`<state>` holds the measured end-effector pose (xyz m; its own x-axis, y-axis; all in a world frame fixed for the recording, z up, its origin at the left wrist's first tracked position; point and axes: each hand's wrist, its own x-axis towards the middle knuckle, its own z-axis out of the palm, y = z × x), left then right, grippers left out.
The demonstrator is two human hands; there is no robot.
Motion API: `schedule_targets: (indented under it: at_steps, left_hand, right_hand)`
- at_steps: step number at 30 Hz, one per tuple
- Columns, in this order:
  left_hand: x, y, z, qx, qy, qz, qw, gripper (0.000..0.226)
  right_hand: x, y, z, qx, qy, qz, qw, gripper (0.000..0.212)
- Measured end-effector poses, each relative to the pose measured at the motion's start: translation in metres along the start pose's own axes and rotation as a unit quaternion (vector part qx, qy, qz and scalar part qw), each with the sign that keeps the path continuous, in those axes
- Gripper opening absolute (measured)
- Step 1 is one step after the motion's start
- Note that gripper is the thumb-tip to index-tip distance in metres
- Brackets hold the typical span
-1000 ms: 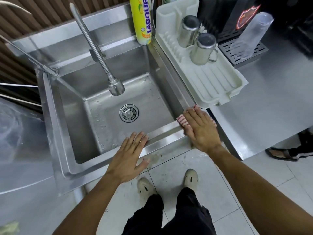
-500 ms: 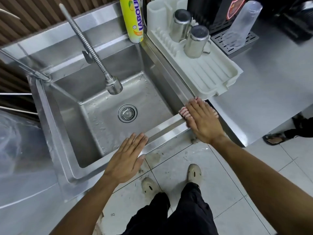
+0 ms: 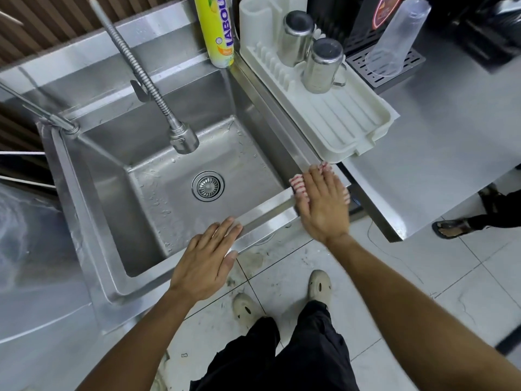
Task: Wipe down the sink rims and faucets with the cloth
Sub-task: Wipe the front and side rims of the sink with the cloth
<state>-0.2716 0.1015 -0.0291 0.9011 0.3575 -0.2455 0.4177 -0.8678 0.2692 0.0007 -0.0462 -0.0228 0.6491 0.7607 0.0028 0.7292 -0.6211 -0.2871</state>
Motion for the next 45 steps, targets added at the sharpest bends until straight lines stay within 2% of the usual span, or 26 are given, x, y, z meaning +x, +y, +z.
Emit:
schedule_targets:
  at_steps: [1, 3, 5, 6, 10, 12, 15, 18, 20, 21, 24, 26, 28, 29, 31, 33, 35, 37, 41, 45]
  left_hand:
    - [0.0, -0.001, 0.0, -0.006, 0.005, -0.003, 1.0, 0.057]
    - [0.001, -0.002, -0.001, -0.019, 0.02, -0.005, 1.0, 0.055]
    - [0.001, -0.002, -0.001, -0.027, 0.033, -0.006, 0.999, 0.054]
    - [0.0, -0.002, -0.001, -0.032, 0.039, -0.006, 0.999, 0.053]
    - [0.0, 0.002, -0.001, -0.041, 0.048, -0.007, 0.998, 0.053]
    - [0.0, 0.0, -0.002, -0.053, 0.044, -0.009, 0.998, 0.052]
    - [-0.001, -0.006, -0.003, -0.058, 0.037, -0.005, 0.998, 0.052]
    - [-0.003, -0.012, -0.001, -0.056, 0.016, 0.005, 0.998, 0.054]
    - [-0.003, -0.015, -0.001, -0.06, 0.015, 0.009, 0.998, 0.054]
    - [-0.004, -0.015, -0.002, -0.06, 0.019, 0.007, 0.998, 0.054]
    - [-0.006, -0.012, -0.001, -0.047, 0.036, -0.015, 0.998, 0.054]
    - [-0.007, -0.01, -0.001, -0.044, 0.041, -0.033, 0.998, 0.054]
    - [-0.006, -0.009, 0.001, -0.038, 0.039, -0.046, 0.997, 0.055]
    - [-0.006, -0.009, 0.001, -0.037, 0.036, -0.053, 0.997, 0.056]
    - [-0.006, -0.008, -0.001, -0.044, 0.025, -0.067, 0.997, 0.06]
    - [-0.006, -0.007, -0.003, -0.06, 0.02, -0.086, 0.994, 0.069]
    - [-0.007, -0.005, -0.005, -0.065, 0.028, -0.103, 0.992, 0.071]
    - [-0.008, -0.002, -0.006, -0.056, 0.028, -0.112, 0.992, 0.066]
    - [-0.006, -0.001, -0.009, -0.05, 0.015, -0.119, 0.992, 0.06]
    - [-0.005, 0.0, -0.013, -0.047, 0.014, -0.127, 0.991, 0.059]
  right_hand:
    - [-0.005, -0.019, 0.006, 0.021, 0.003, 0.006, 1.0, 0.061]
    - [-0.015, -0.038, 0.015, 0.024, -0.033, -0.08, 0.996, 0.059]
    - [-0.013, -0.021, 0.011, 0.001, -0.066, -0.169, 0.983, 0.058]
    - [-0.006, -0.006, 0.007, -0.005, -0.071, -0.183, 0.98, 0.058]
    - [0.013, 0.047, -0.012, -0.039, -0.073, -0.13, 0.988, 0.065]
    - [0.008, 0.036, -0.009, -0.036, -0.065, -0.1, 0.992, 0.065]
    - [-0.009, -0.02, 0.01, -0.011, -0.035, -0.045, 0.998, 0.061]
    - [-0.024, -0.049, 0.025, -0.008, -0.077, -0.16, 0.984, 0.057]
    - [-0.012, -0.028, 0.015, -0.018, -0.095, -0.218, 0.971, 0.056]
    - [-0.004, -0.013, 0.008, -0.024, -0.101, -0.215, 0.971, 0.056]
    - [0.015, 0.029, -0.007, -0.041, -0.082, -0.126, 0.988, 0.058]
    - [0.011, 0.018, -0.004, -0.038, -0.06, -0.063, 0.995, 0.059]
    - [-0.004, -0.024, 0.008, -0.021, -0.025, -0.005, 0.999, 0.06]
    - [-0.012, -0.046, 0.014, -0.008, -0.027, -0.013, 1.0, 0.06]
    - [-0.026, -0.073, 0.024, 0.002, -0.069, -0.103, 0.992, 0.059]
    - [-0.028, -0.067, 0.025, 0.008, -0.097, -0.185, 0.978, 0.058]
    - [-0.018, -0.044, 0.018, 0.014, -0.11, -0.223, 0.969, 0.056]
    - [-0.003, -0.015, 0.006, 0.01, -0.098, -0.204, 0.974, 0.056]
    - [0.012, 0.029, -0.013, -0.008, -0.096, -0.093, 0.991, 0.064]
    - [-0.001, -0.01, 0.0, 0.004, -0.064, -0.006, 0.998, 0.065]
